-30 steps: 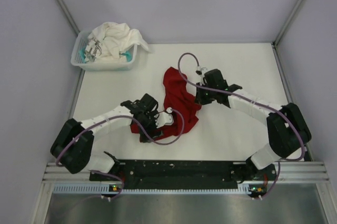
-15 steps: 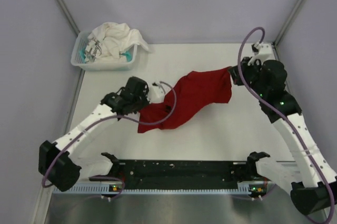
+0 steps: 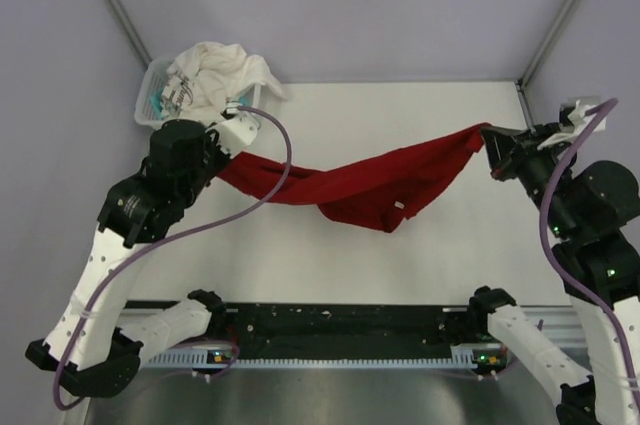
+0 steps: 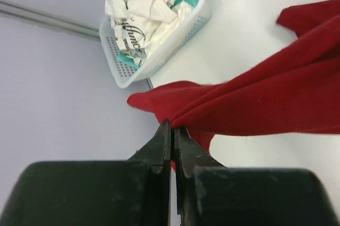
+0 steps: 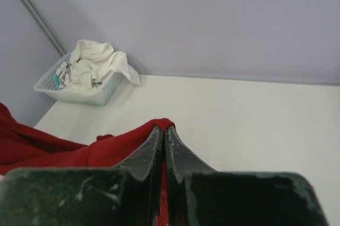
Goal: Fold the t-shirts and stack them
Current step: Flatten out the tshirt
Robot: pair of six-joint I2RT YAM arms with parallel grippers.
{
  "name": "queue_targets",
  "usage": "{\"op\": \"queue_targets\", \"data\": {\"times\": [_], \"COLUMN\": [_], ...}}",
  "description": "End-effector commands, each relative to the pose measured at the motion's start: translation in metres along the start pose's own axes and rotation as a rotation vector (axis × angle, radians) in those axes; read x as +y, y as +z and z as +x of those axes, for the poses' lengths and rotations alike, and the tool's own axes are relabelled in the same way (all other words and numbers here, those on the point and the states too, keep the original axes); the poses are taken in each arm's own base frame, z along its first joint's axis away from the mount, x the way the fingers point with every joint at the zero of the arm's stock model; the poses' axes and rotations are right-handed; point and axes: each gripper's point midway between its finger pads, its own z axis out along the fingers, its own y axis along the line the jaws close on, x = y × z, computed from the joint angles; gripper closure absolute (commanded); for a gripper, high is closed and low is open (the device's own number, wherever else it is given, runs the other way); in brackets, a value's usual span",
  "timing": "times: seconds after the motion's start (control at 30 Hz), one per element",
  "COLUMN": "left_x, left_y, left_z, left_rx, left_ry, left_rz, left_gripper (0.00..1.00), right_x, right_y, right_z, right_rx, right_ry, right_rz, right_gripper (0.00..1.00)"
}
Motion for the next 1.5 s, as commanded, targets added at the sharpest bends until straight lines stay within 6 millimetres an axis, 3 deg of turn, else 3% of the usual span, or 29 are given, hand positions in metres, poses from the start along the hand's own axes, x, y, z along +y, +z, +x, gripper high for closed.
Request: {"op": "queue_targets", "data": {"times": [0.0,0.1,0.23,0.3,0.43,0.47,0.53,0.67,0.8,0.93,1.0,1.07,1.33,1.37,1.47], "left_x": [0.002,-0.015,-0.032,-0.028,-0.034,-0.041,-0.054,-0.103,-0.182,-0.228,-0.237,-0.242,-0.247,-0.248,-0.251], "left_y": [0.005,0.039,0.120,0.164,0.227,0.237,0.239,0.203,0.155,0.136,0.137,0.144,0.184,0.186,0.184], "left_z": [0.006,0.008,0.018,0.023,0.022,0.022,0.015,0.008,0.053,0.122,0.148,0.161,0.176,0.180,0.188], "left_rx": [0.047,0.055,0.115,0.177,0.257,0.260,0.228,0.123,0.059,0.196,0.297,0.344,0.435,0.449,0.488], "left_ry": [0.020,0.059,0.054,0.014,0.006,0.012,0.010,0.066,0.197,0.258,0.246,0.246,0.234,0.235,0.245], "left_rz": [-0.011,0.008,0.032,0.020,0.024,0.038,0.086,0.282,0.599,0.746,0.750,0.736,0.650,0.652,0.664], "left_gripper": [1.00,1.00,0.99,0.95,0.42,0.19,0.06,0.08,0.12,0.12,0.11,0.11,0.15,0.21,0.57], "right_x": [-0.016,-0.029,-0.056,-0.069,-0.083,-0.086,-0.086,-0.090,-0.085,-0.085,-0.084,-0.084,-0.082,-0.081,-0.082], "right_y": [0.005,0.024,0.068,0.087,0.116,0.120,0.125,0.124,0.121,0.118,0.118,0.118,0.115,0.114,0.112], "right_z": [0.018,0.042,0.093,0.114,0.147,0.154,0.168,0.187,0.193,0.193,0.194,0.193,0.192,0.192,0.189], "right_rx": [0.050,0.117,0.258,0.317,0.406,0.425,0.462,0.505,0.518,0.516,0.515,0.515,0.516,0.514,0.507], "right_ry": [-0.018,-0.035,-0.086,-0.080,-0.040,-0.034,-0.023,-0.014,-0.007,-0.004,-0.002,0.001,-0.003,-0.005,-0.009], "right_rz": [0.072,0.123,0.207,0.234,0.231,0.234,0.222,0.231,0.201,0.206,0.201,0.199,0.188,0.187,0.193], "right_gripper": [1.00,1.00,1.00,1.00,1.00,1.00,1.00,1.00,1.00,1.00,1.00,1.00,1.00,1.00,1.00]}}
